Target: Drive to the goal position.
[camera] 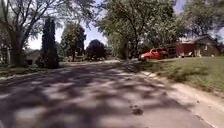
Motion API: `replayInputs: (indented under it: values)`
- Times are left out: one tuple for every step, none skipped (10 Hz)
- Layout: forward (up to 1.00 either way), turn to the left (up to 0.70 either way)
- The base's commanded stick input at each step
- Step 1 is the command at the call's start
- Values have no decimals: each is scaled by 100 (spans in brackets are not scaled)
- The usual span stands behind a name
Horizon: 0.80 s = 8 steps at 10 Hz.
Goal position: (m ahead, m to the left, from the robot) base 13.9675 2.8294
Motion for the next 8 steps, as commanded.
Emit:
replayInputs:
  values:
    - [50, 0]
    - [50, 0]
    - [50, 0]
    - [50, 0]
    - [50, 0]
    - [50, 0]
    - [50, 0]
    - [50, 0]
